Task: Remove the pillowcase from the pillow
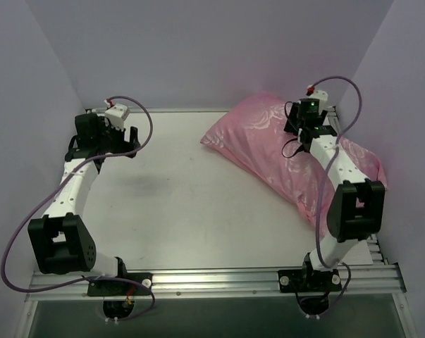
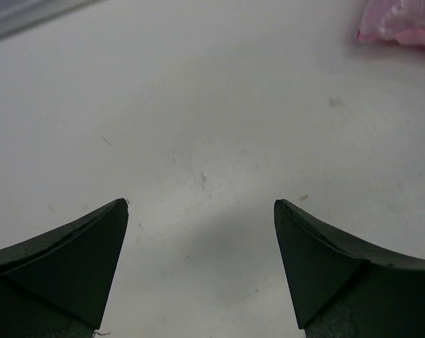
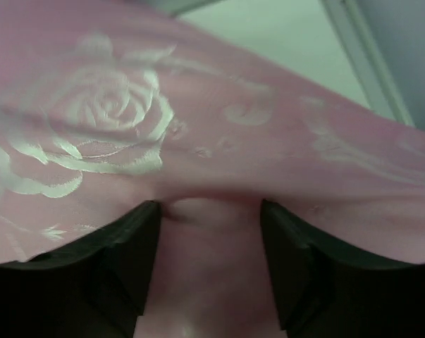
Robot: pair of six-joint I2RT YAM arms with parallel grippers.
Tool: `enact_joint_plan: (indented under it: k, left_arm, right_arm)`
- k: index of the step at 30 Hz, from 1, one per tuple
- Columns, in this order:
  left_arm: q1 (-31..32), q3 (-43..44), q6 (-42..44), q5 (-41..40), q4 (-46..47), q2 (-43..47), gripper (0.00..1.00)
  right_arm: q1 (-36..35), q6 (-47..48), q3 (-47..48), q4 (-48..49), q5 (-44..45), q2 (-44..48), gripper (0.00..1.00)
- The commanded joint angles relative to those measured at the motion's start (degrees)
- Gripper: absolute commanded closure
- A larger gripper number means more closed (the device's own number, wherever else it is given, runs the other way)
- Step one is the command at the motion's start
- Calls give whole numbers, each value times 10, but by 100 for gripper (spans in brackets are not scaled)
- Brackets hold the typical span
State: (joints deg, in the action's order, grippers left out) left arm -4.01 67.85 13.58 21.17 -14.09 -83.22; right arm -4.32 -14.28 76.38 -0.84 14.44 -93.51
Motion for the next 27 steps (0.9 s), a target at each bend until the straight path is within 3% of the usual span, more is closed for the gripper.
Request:
enact_joint_plan:
  k: [1,2,4,11,18,23,26,27]
  left_arm:
    - [-2,44,63,38,-250,3,6]
    - [-2,52,77,33,-269,3,6]
    - [-3,65,85,27,-306,9,6]
    - [-9,32,157,67,-340,55,6]
    - [-20,-14,224,36,-345,74,6]
    - [-34,-37,226,12,-340,60,6]
    - [-34,-43,206,5,-328,50,6]
    - [-34,-38,201,4,-325,48,6]
  right_arm:
    - [-63,36,45,-176,-104,-97,49]
    - [-87,66,67,-187,-154,-127,58]
    - [-167,94,86,-192,-189,-155,65]
    - [-366,267,164,-230,-266,-194,69]
    - [-359,227,179,-232,-233,-205,69]
    - [-361,180,221,-250,-253,-204,58]
    - [-363,148,214,-237,-263,-160,43]
    - [-361,143,213,-237,-257,-130,30]
